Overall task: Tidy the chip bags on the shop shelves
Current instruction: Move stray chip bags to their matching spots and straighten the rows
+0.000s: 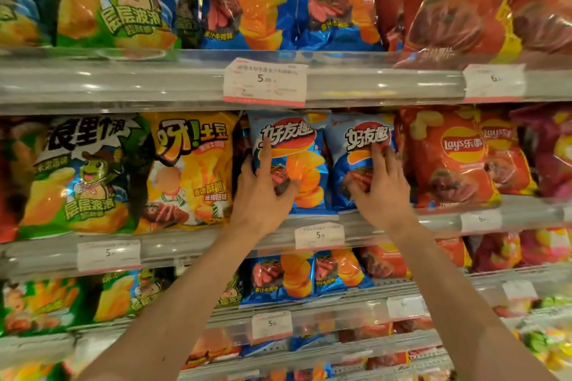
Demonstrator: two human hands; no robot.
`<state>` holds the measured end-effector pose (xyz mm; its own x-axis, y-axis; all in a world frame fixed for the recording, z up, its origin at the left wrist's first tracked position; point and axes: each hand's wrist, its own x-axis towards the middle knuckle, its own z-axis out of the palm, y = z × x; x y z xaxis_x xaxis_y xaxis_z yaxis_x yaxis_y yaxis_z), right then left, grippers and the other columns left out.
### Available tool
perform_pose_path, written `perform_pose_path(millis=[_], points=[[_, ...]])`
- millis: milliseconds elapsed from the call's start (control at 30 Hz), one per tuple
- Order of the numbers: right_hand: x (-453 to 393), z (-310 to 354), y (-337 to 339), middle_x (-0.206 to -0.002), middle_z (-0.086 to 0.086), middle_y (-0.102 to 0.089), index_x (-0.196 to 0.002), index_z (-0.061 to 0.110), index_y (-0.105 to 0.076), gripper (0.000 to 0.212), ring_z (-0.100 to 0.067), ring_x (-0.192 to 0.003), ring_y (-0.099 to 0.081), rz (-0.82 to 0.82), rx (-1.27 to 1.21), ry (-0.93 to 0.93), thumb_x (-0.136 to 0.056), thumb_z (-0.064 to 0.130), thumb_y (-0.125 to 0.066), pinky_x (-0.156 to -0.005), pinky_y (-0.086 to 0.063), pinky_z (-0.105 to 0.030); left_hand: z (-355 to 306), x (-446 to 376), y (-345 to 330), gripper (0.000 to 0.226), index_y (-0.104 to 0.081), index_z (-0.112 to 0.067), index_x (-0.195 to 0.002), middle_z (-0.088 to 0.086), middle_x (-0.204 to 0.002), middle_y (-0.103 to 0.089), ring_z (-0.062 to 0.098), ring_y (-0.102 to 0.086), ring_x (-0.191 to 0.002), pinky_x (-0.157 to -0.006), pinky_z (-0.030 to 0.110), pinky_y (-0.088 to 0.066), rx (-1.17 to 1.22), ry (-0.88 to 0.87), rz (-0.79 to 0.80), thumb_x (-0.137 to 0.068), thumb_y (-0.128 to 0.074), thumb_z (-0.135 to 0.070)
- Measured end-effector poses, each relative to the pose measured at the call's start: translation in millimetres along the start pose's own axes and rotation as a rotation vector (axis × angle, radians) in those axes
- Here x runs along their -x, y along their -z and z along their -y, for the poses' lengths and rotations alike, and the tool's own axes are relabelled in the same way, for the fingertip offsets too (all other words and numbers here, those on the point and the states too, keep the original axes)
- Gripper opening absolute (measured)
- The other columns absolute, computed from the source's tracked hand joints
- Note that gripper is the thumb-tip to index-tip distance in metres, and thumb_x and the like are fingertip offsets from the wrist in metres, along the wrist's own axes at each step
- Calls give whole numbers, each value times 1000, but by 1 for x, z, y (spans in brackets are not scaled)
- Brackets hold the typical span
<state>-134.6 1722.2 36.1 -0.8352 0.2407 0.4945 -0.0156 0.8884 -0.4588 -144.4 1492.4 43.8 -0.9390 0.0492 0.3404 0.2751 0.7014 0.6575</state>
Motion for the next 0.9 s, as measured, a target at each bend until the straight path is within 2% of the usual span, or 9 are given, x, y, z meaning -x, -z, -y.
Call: perform_pose_path(millis=[200,333,500,667,833,900], points=[[-1,5,-6,-169,-14,-12,-161,19,-13,85,-34,-155,-10,35,21,-1,-96,53,-55,-122,-16,-54,-8,2,-1,95,17,-43,-154,13,-163,-4,33,-13,-149,-117,46,-25,-78,47,-2,-90,-49,-68],[-1,1,-2,-169,-14,-11,-161,19,-14,83,-34,-156,-4,32,58,2,-96,54,-53,-122,-11,-59,-5,4,-2,95,16,-41,-155,14,-163,-4,35,-16,-148,-115,48,-27,-108,36,-58,-90,-46,-70],[10,19,-12,-168,-14,-16,-160,17,-24,78,-36,-155,-10,-119,141,158,-97,63,-29,-121,-10,-60,-4,2,-3,87,17,-48,-152,7,-165,1,40,-34,-142,-102,52,-44,-100,22,-31,-90,-37,-76],[13,22,-27,-171,-6,-7,-163,22,-9,83,-27,-157,1,-48,168,141,-96,71,-13,-124,-4,-56,-3,0,-7,88,13,-45,-154,7,-164,0,37,-25,-147,-110,49,-37,-100,31,-28,-89,-39,-75],[13,25,-28,-171,-5,1,-163,22,-5,90,-25,-157,8,-38,188,124,-94,78,-18,-124,4,-53,-3,-2,-9,89,13,-46,-153,8,-163,-1,35,-21,-148,-112,48,-34,-108,37,-27,-89,-41,-74],[13,24,-30,-171,-6,-2,-162,20,-7,91,-26,-157,6,-53,193,125,-93,79,-22,-124,3,-53,-3,-1,-8,89,12,-45,-154,10,-163,-2,35,-21,-147,-113,48,-33,-119,27,-34,-89,-43,-73]])
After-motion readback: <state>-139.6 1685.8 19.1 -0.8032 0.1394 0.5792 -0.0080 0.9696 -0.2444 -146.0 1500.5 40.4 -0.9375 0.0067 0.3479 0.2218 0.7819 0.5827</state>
